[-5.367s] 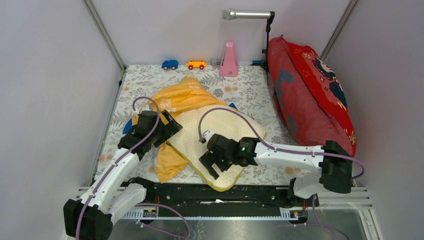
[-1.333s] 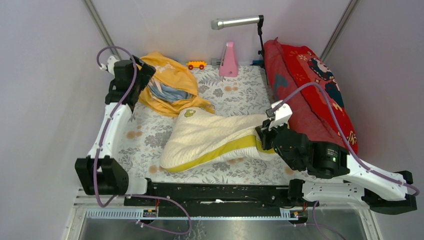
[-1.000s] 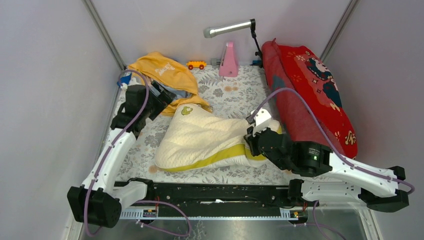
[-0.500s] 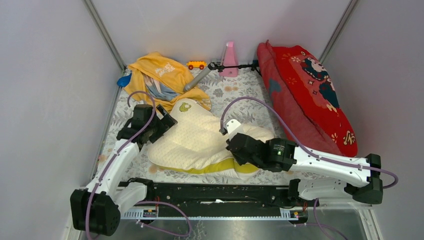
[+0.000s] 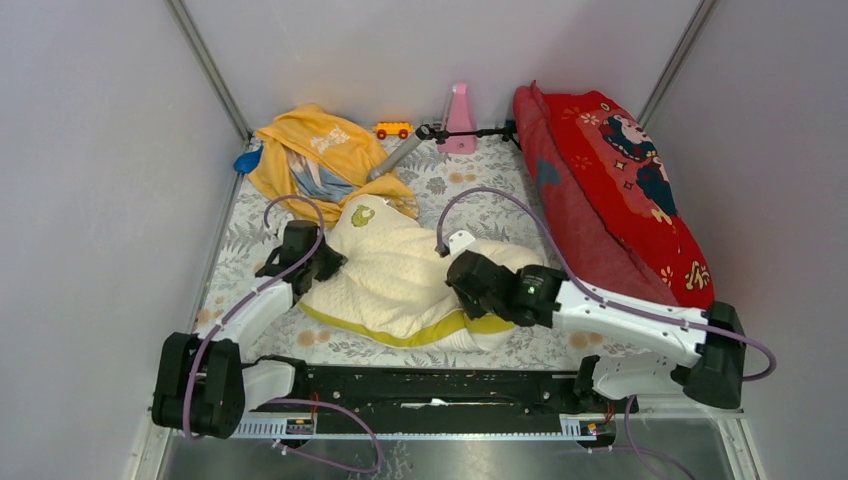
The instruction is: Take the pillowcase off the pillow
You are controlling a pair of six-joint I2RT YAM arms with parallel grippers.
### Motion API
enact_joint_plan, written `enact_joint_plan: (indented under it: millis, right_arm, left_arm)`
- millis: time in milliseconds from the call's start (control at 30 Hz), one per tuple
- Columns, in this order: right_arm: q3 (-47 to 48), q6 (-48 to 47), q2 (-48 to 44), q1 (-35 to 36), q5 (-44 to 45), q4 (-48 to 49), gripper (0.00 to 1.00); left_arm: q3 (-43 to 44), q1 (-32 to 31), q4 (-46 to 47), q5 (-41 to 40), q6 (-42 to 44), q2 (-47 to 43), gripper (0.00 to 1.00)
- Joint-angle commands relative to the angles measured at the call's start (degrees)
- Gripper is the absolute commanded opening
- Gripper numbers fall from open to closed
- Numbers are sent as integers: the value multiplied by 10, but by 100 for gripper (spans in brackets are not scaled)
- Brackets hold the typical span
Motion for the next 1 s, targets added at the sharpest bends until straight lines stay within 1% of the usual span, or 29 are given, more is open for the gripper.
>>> enact_joint_plan:
  millis: [0,67,167,233,300,333,367,400,433,467,500,567,700,800,867,967]
  right_arm:
    - [-16,3,55,-83,-42,96,0]
    - [7,1,96,-116,-37,108,0]
    - [74,-7,178,-163,-32,110,0]
    - [137,-8,241,-194,-28,101,0]
    - [208,-10,295,-216,-23,80,5]
    - [246,-12,316,-222,-18,61,16]
    - [276,-20,330,-223,-15,44,35]
    - [294,-27,334,-223,-15,36,57]
    - [297,-30,328,-223,-12,35,74]
    - [285,-33,308,-223,-5,44,84]
    - [267,-37,286,-223,2,58,90]
    - [225,-45,239,-223,18,93,98]
    - [134,-49,139,-224,67,160,100]
    - [51,-56,61,-224,117,233,100]
    - [-18,-64,10,-225,144,291,99]
    - [-149,-100,-64,-226,146,415,100]
  left_arm:
    - [2,1,50,-114,-40,30,0]
    - [33,4,22,-178,-61,31,0]
    - [71,18,-3,-264,-94,34,0]
    - [84,45,9,-275,-104,46,0]
    - [92,68,42,-255,-97,72,0]
    - [98,78,54,-234,-86,84,4]
    - [106,84,73,-206,-53,92,19]
    - [118,85,83,-182,-26,95,46]
    - [125,83,81,-161,-14,94,73]
    - [130,79,73,-152,-7,85,87]
    - [134,75,60,-150,-3,69,93]
    - [135,60,39,-162,11,25,99]
    - [117,24,25,-182,47,-82,99]
    - [75,5,61,-173,88,-166,99]
    - [32,1,87,-152,95,-213,99]
    - [-45,-9,141,-128,93,-268,99]
